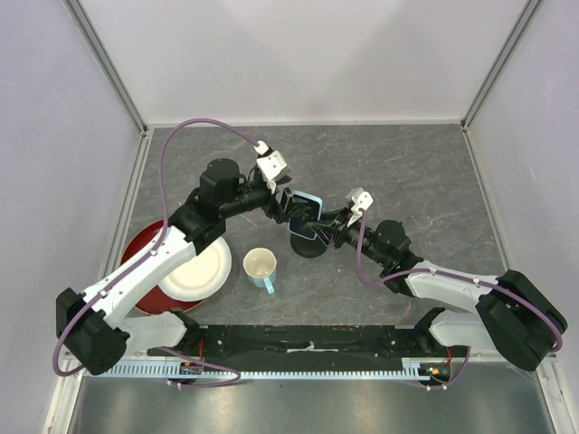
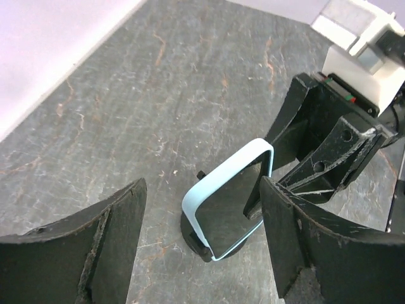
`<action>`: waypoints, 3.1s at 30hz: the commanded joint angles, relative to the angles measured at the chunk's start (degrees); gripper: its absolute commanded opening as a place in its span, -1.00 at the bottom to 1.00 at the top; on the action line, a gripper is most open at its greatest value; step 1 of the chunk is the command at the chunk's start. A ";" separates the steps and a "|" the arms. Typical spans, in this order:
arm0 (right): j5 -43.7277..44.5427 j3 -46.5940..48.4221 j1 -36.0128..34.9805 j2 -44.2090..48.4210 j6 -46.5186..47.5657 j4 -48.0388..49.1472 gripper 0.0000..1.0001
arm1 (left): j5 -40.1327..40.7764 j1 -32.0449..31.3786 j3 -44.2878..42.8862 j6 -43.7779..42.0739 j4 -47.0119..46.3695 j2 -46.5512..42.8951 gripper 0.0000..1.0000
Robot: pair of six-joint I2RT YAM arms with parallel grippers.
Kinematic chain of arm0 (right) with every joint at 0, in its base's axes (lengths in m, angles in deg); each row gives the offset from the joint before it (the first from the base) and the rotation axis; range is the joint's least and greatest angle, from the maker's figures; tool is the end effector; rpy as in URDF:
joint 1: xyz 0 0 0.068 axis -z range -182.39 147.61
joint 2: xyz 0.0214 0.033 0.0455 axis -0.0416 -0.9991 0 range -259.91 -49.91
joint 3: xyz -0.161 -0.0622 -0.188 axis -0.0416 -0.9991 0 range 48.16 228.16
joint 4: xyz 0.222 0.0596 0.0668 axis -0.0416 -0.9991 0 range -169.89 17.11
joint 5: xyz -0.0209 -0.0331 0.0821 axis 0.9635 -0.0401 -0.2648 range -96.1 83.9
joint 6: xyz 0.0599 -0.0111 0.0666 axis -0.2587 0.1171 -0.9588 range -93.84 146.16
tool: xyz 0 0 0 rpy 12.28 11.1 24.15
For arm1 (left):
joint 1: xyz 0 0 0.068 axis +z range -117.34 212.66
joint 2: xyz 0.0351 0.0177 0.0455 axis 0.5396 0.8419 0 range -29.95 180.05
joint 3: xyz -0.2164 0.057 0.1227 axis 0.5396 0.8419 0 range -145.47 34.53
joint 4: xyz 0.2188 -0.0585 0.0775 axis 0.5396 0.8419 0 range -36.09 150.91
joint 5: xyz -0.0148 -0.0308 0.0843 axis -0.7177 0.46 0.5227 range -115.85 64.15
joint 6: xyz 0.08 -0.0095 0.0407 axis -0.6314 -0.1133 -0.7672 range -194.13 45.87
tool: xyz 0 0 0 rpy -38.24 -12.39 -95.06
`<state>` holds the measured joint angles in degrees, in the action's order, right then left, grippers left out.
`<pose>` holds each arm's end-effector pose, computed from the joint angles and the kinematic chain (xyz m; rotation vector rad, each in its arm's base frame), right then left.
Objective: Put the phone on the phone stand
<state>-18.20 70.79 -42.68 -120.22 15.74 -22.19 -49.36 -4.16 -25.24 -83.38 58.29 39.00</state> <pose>0.2052 0.1960 0.2298 -0.5753 1.4746 0.8609 0.2238 -0.2077 0.3321 0.9869 1.5587 -0.7093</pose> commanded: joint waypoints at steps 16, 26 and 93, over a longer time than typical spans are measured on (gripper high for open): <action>46.08 -4.17 -14.18 15.28 -3.65 -3.94 -1.00 | 5.32 1.13 1.32 3.98 -4.12 -5.05 0.51; 97.48 -1.72 -45.65 8.26 -3.28 -0.84 -1.00 | 3.21 2.71 2.81 6.97 -7.72 -10.32 0.50; 97.26 45.65 -50.93 -25.85 -132.68 -134.28 -0.44 | -10.33 14.32 3.34 22.00 -15.28 -6.90 0.46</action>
<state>80.75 113.80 -93.28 -144.45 -88.14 -149.70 -58.04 9.76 -21.33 -63.12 45.85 32.42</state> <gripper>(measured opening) 0.381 0.733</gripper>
